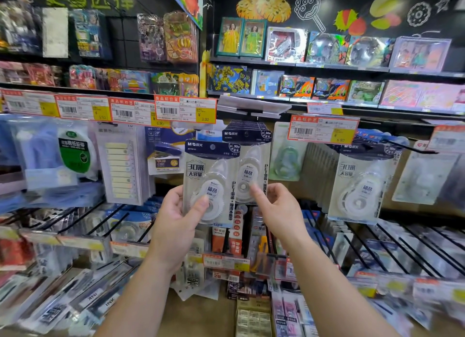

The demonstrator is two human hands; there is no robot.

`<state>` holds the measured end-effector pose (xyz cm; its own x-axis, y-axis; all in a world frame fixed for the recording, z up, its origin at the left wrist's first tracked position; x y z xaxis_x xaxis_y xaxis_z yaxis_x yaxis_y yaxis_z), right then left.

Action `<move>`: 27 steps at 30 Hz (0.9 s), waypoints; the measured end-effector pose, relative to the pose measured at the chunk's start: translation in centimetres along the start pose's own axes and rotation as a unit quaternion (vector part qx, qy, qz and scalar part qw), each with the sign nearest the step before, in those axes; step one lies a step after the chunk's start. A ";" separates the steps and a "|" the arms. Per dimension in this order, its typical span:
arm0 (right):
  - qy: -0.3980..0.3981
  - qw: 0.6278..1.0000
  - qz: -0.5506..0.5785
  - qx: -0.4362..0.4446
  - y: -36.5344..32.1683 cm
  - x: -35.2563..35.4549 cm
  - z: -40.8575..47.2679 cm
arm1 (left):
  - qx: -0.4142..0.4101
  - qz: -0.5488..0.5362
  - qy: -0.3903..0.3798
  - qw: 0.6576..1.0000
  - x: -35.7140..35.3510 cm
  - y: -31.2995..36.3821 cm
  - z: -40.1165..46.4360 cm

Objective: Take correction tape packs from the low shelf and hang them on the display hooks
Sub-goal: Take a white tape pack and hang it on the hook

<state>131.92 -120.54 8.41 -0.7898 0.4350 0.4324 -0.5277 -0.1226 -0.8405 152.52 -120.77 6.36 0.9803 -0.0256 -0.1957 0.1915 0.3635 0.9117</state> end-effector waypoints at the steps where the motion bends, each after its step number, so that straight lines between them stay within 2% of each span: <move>1: 0.011 1.000 0.002 -0.006 0.1 0.2 -0.2 | 0.000 0.000 -0.001 1.000 -0.1 0.0 -0.1; 6: 0.077 0.996 0.021 0.025 0.1 1.2 -1.6 | 0.000 0.005 -0.008 1.000 -0.7 0.2 -0.4; 10: 0.035 0.994 0.044 0.089 -1.2 1.0 -3.2 | 0.004 -0.014 -0.015 1.000 -1.9 0.5 -0.6; 14: -0.020 0.994 0.031 0.101 -1.4 -0.2 -4.4 | -0.002 -0.001 -0.015 1.000 -3.0 0.6 -1.0; 18: -0.011 0.995 0.021 0.101 -1.3 -0.3 -4.2 | -0.012 0.028 -0.022 0.999 -3.6 0.7 -1.0; 23: 0.003 0.994 0.012 0.108 -1.4 0.3 -3.8 | -0.061 0.149 -0.055 0.985 -3.4 2.0 -0.8; 27: 0.013 0.994 0.023 0.107 -1.7 0.5 -3.2 | -0.068 0.166 -0.056 0.982 -3.7 2.7 -0.1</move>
<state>133.40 -117.30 9.03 -0.8079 0.4476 0.3834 -0.5473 -0.3286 -0.7697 149.42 -119.58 9.47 0.9883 0.0151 0.1517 -0.1395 0.4904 0.8603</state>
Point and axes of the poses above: each hand's wrist, its own z-axis towards the middle knuckle, its own x-axis out of the back of the hand, y = z × x, the point moved 4 cm from there along z, towards the middle knuckle
